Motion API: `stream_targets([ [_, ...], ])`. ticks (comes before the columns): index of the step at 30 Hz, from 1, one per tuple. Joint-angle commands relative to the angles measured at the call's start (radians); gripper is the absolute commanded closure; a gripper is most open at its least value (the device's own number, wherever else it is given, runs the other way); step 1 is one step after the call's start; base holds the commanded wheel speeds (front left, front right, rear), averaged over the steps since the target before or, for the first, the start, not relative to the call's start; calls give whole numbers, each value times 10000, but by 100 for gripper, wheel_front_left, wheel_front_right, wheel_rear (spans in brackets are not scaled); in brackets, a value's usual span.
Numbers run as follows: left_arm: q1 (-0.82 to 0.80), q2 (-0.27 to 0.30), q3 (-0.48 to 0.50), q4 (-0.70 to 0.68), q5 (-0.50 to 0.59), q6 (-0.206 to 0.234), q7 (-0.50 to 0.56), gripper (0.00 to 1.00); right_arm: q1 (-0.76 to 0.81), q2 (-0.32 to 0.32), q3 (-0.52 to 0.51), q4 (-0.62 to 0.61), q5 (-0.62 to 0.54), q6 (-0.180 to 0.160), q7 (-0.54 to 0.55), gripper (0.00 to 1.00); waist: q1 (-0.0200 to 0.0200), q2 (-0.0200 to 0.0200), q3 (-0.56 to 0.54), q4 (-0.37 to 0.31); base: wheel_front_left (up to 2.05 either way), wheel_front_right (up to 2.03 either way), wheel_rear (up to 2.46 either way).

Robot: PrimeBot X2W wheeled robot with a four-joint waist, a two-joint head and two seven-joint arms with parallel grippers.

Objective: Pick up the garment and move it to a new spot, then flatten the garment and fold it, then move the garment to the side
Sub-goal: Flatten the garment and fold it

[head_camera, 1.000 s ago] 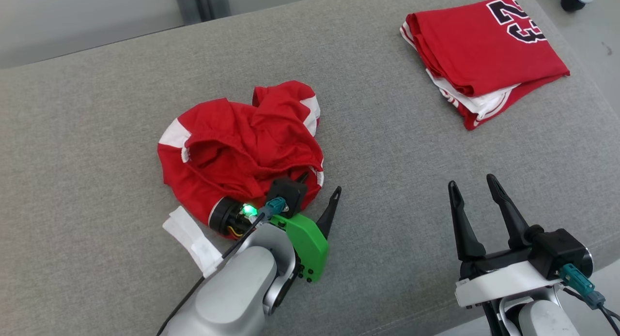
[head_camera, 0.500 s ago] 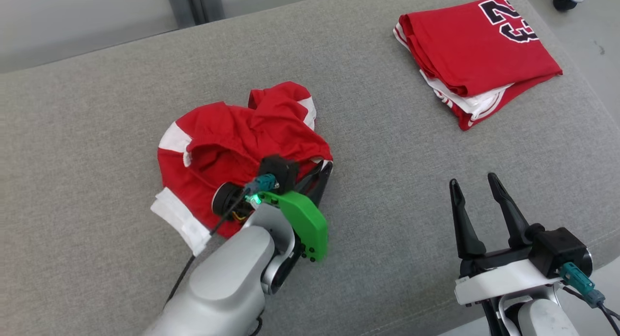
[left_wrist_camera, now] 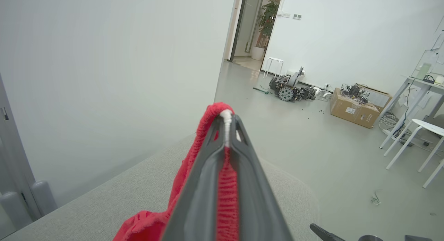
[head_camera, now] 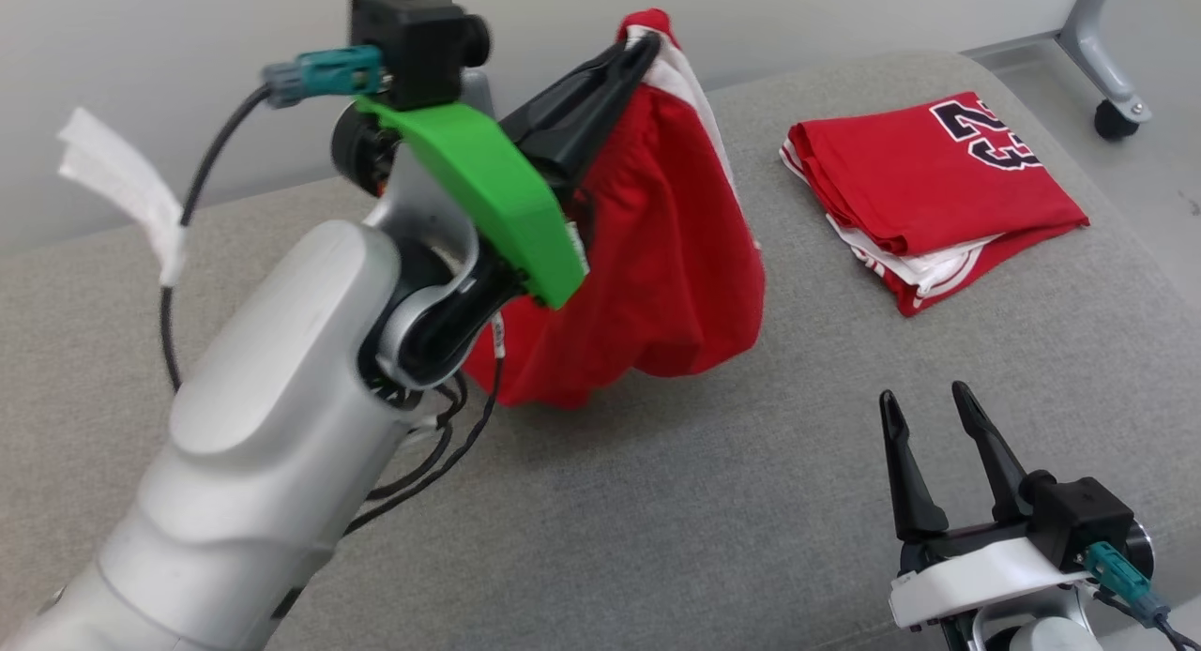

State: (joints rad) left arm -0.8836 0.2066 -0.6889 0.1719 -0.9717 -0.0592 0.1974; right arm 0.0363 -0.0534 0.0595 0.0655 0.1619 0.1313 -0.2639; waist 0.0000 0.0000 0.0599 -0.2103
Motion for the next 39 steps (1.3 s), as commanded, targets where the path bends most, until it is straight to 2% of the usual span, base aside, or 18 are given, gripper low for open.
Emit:
stream_targets([
  [1, 772, 342, 152, -322, -302, 231, 95, 100, 92, -80, -21, -13, -57, -9, -2, 0, 0, 0, -485, 543, 0, 0, 0],
  [4, 2313, 1140, 393, -1221, -726, 756, 164, 100, 194, -148, -25, -13, -26, -9, -1, 0, 0, 0, -506, 938, 0, 0, 0],
  [7, 4139, 1860, 575, -1558, -933, 1239, -190, 100, 247, -238, 92, 131, 169, -9, -2, 0, 0, 0, -426, 1289, 0, 0, 0],
  [10, 5809, 2292, 1001, -1349, -854, 1672, -1304, 100, 248, -435, 230, 563, 707, -9, -2, 0, 0, 0, -222, 1686, 0, 0, 0],
  [12, 6568, 2315, 1132, -993, -787, 1744, -1962, 100, 185, -603, 408, 926, 1044, -9, -1, 0, 0, 0, -136, 1967, 0, 0, 0],
  [17, 7238, 2122, 1217, -46, -793, 1483, -2839, 100, -215, -1127, 1210, 1931, 2089, -6, -2, 0, 0, 0, -107, 2463, 0, 0, 0],
  [23, 7011, 1881, 1205, 690, -543, 1321, -3414, 100, -1531, -2137, 2984, 3390, 3631, -6, 62, 0, 0, 0, -69, 2825, 0, 0, 0],
  [27, 6841, 1765, 1063, 964, -454, 1181, -3475, 100, -2775, -2692, 4319, 4168, 4847, -6, 685, 0, 0, 0, -18, 3015, 0, 0, 0],
  [32, 6666, 1635, 895, 1185, -352, 1048, -3475, 100, -3782, -3016, 5519, 4823, 6062, -6, 1380, 0, 0, 0, 41, 3254, 0, 0, 0],
  [37, 6532, 1529, 788, 1299, -287, 985, -3470, 100, -4307, -3214, 6388, 5461, 6779, -6, 1346, 0, 0, 0, 95, 3466, 0, 0, 0],
  [38, 6511, 1517, 771, 1317, -273, 982, -3465, 100, -4396, -3254, 6522, 5542, 6836, -6, 1256, 11, 0, 0, 104, 3488, 0, 0, 0],
  [39, 6485, 1500, 755, 1332, -266, 966, -3472, 100, -4463, -3277, 6677, 5634, 6943, -6, 1141, 50, 0, 0, 112, 3511, 0, 0, 0],
])
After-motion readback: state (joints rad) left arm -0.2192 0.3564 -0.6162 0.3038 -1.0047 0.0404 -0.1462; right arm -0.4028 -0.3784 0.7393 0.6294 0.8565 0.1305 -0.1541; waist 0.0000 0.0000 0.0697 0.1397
